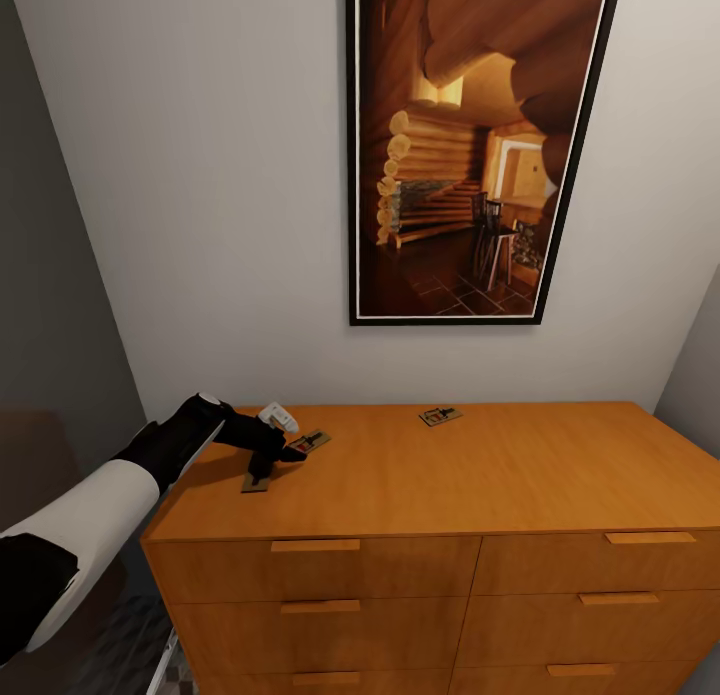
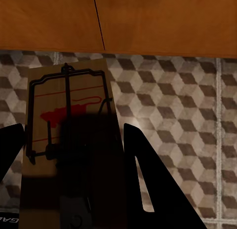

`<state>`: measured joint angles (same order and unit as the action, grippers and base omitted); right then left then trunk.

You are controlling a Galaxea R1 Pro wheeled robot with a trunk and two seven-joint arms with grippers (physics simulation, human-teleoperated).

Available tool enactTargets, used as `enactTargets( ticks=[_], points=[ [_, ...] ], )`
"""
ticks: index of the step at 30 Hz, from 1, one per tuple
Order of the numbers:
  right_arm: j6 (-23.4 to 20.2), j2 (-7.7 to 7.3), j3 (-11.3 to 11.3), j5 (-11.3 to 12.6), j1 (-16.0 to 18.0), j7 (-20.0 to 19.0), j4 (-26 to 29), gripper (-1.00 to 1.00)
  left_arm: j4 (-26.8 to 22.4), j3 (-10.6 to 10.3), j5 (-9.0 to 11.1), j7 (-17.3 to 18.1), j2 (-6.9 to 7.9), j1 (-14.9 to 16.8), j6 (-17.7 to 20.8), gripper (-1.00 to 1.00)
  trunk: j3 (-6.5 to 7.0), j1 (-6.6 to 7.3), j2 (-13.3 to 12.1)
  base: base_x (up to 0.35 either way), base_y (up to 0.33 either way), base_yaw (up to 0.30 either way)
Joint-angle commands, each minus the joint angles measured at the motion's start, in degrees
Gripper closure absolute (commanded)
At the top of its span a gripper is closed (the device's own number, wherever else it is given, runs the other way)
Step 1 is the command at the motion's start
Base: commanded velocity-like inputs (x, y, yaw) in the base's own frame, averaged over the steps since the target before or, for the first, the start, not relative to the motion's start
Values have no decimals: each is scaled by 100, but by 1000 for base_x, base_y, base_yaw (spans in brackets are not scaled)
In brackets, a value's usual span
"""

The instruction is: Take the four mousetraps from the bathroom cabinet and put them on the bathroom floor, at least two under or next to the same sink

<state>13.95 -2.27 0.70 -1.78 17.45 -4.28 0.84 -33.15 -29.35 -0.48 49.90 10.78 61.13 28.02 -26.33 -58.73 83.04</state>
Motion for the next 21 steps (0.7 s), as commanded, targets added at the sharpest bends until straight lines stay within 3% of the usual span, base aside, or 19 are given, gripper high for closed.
enactTargets(
  ticks=[1, 21],
  points=[
    [20, -2, 4, -15, 4, -11, -5, 100, -10, -16, -4, 11, 4, 3, 37, -100, -8, 0, 4, 0, 0, 0],
    [20, -2, 8, -15, 4, -11, -5, 100, 2, -80, -4, 2, 4, 4, 37, -100, -91, 0, 4, 0, 0, 0]
  ],
)
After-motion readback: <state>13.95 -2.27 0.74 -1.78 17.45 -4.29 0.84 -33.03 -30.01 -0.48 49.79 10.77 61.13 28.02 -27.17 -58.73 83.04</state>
